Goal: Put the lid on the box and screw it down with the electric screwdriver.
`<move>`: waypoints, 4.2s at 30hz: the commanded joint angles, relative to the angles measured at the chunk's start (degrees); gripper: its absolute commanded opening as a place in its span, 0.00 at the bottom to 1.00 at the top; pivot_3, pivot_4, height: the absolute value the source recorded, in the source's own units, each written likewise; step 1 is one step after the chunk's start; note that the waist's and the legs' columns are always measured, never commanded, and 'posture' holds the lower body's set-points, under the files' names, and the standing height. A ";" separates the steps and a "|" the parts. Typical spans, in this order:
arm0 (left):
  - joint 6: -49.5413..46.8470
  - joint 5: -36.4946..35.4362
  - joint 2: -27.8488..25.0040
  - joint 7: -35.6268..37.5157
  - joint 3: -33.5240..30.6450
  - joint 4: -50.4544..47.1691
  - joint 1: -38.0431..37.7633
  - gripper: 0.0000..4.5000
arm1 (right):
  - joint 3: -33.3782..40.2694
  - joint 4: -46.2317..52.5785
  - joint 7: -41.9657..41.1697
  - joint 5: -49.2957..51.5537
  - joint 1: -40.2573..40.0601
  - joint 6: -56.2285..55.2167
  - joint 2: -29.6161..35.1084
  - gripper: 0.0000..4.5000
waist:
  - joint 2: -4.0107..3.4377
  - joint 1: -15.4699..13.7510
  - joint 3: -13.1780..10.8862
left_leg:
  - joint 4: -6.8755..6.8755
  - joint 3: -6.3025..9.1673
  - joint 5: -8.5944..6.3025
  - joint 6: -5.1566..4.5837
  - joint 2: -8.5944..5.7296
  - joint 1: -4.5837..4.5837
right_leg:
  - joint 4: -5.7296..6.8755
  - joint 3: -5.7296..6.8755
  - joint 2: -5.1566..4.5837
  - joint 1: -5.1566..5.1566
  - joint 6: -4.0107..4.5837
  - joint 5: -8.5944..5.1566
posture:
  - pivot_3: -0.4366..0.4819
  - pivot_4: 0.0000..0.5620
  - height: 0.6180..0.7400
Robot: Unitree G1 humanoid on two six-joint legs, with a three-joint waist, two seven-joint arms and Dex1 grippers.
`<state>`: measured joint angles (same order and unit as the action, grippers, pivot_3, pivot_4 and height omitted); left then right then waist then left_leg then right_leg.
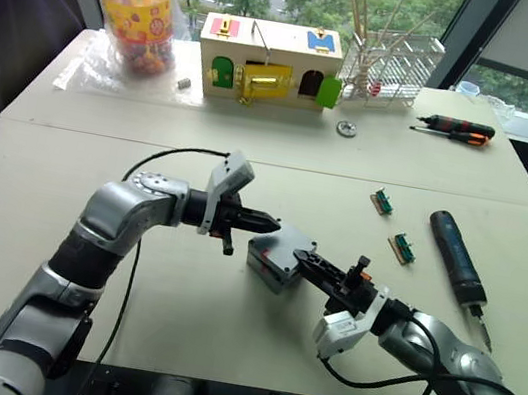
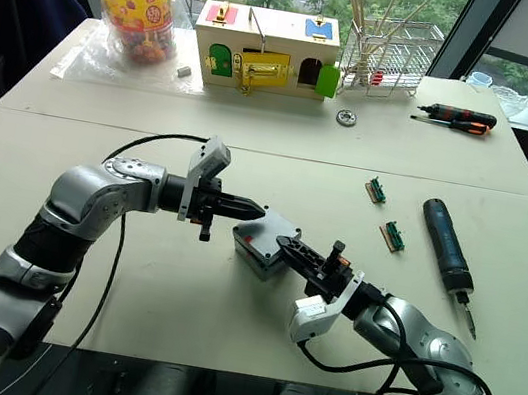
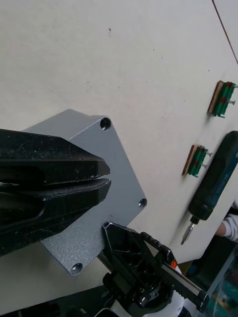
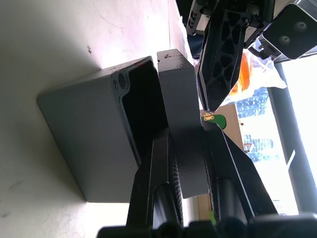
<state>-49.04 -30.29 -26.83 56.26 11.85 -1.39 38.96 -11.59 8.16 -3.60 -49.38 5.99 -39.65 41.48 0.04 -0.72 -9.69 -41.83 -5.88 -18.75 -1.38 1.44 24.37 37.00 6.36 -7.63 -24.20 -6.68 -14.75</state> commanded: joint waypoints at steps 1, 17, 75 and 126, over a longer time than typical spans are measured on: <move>1.98 1.51 -0.71 1.27 1.26 -0.69 -0.29 0.01 | -1.14 -0.42 -0.60 -0.69 -0.50 0.18 -0.04 0.02 | 0.00 0.00 0.00 | 0.00 -0.01 0.00 0.00 0.00 0.00 | 0.00 0.00 0.00 0.00 0.00 0.00 | 0.48 0.27 0.74; 8.35 9.15 -1.34 3.83 6.78 1.06 -1.59 0.00 | -2.25 -0.28 -1.29 -0.06 -2.20 1.24 0.29 0.27 | -0.01 -0.06 0.03 | 0.11 0.00 -0.01 0.01 -0.02 -0.82 | -0.10 0.01 -0.02 0.85 -0.06 -0.14 | 0.48 0.27 0.74; 9.08 8.87 1.46 -6.66 -4.94 7.95 -1.17 0.00 | 19.58 28.66 -22.14 88.23 -5.63 81.70 -4.68 0.01 | 0.00 -0.11 0.91 | 0.61 0.40 -0.03 -0.01 -0.11 -1.08 | -0.59 0.08 -0.04 1.10 -0.02 -0.28 | 0.48 0.27 0.74; 10.74 12.72 -0.82 1.61 3.49 -2.73 -11.07 0.00 | 11.89 18.61 -22.92 80.15 2.71 89.69 -9.75 0.01 | -0.01 -0.04 0.91 | 0.67 0.33 -0.08 -0.10 -0.10 -1.02 | -0.65 0.07 -0.07 0.98 0.03 -0.24 | 0.48 0.27 0.74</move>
<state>-39.39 -16.91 -26.70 57.11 16.17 -2.56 27.22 -2.23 24.54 -26.32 29.72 9.14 50.15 31.87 0.03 -0.76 -8.78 -41.16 -5.55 -18.83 -1.47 1.34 23.35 36.35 6.43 -7.70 -23.22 -6.65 -14.99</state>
